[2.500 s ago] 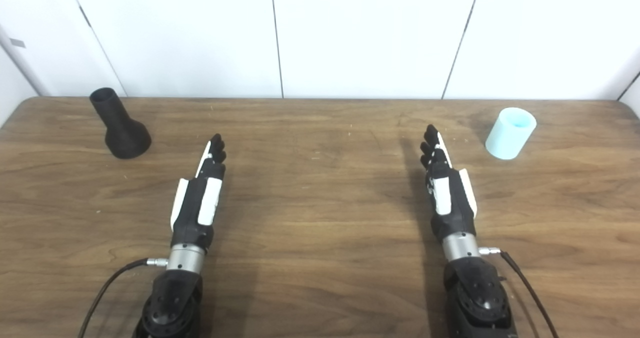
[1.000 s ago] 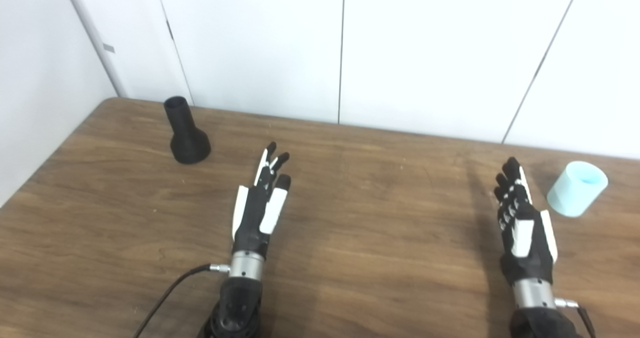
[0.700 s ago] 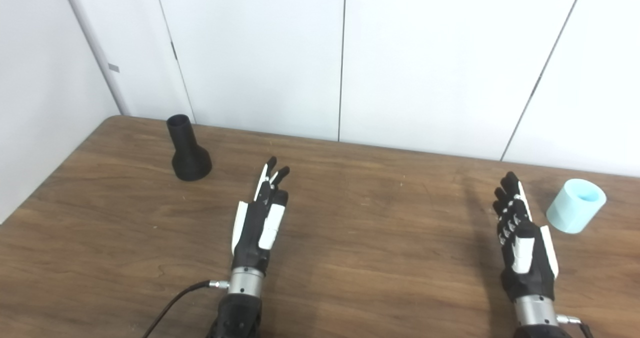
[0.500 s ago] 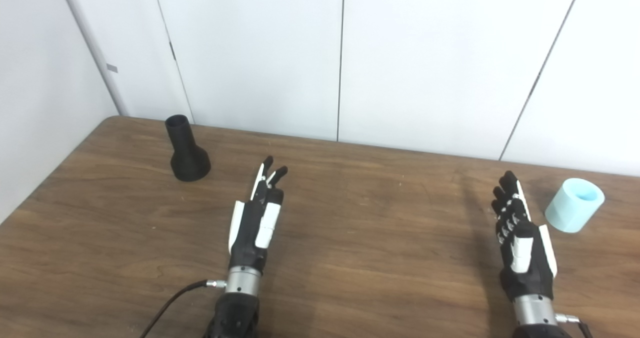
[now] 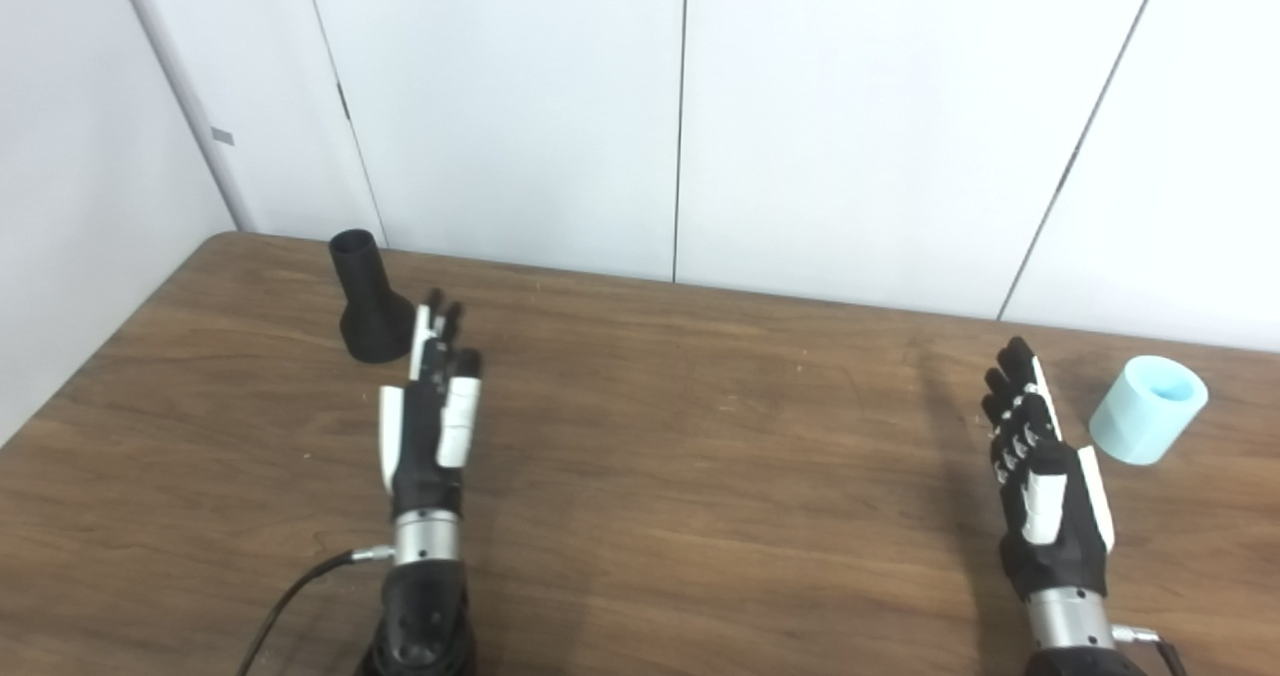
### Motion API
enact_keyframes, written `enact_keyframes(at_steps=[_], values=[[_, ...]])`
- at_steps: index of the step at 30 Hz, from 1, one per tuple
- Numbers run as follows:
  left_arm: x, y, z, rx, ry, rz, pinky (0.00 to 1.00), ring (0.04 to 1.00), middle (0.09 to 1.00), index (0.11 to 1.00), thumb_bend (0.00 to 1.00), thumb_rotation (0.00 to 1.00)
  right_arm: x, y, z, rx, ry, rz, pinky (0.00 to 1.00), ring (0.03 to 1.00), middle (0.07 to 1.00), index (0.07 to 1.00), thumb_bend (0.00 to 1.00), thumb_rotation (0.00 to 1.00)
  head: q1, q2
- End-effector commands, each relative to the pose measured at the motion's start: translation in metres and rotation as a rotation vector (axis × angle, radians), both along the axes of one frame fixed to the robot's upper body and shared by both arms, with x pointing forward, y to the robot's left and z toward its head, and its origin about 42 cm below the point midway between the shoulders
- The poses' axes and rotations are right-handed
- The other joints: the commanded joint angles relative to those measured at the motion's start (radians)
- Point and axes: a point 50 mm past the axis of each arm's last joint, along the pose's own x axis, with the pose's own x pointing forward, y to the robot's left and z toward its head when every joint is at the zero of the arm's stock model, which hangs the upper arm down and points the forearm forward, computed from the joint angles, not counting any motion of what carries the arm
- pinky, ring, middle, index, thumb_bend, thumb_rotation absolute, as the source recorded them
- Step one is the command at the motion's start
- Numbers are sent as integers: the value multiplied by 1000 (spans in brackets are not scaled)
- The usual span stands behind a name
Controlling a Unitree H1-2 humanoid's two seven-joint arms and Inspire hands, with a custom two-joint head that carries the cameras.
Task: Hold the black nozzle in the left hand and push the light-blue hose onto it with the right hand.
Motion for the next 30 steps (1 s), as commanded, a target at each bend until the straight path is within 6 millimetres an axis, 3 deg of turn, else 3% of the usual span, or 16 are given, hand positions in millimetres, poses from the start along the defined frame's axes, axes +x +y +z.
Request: enact_keyframes(at_steps=[1, 21, 25, 30], values=[[4, 14, 5, 38, -47, 34, 1000, 992, 963, 1000, 859, 988, -17, -4, -31, 16, 77, -5, 1000, 1000, 1000, 1000, 770, 1000, 1, 1], [13, 38, 11, -33, -110, 154, 1000, 1000, 1000, 1000, 673, 957, -15, -8, -28, 16, 74, -7, 1000, 1000, 1000, 1000, 753, 1000, 21, 14], [14, 44, 13, -27, -117, 180, 1000, 1000, 1000, 1000, 677, 956, -16, -8, -27, 14, 75, -7, 1000, 1000, 1000, 1000, 752, 1000, 23, 16], [17, 53, 15, -11, -119, 210, 1000, 1000, 1000, 1000, 778, 812, -15, -7, -27, 14, 77, -7, 1000, 1000, 1000, 1000, 752, 1000, 23, 16]])
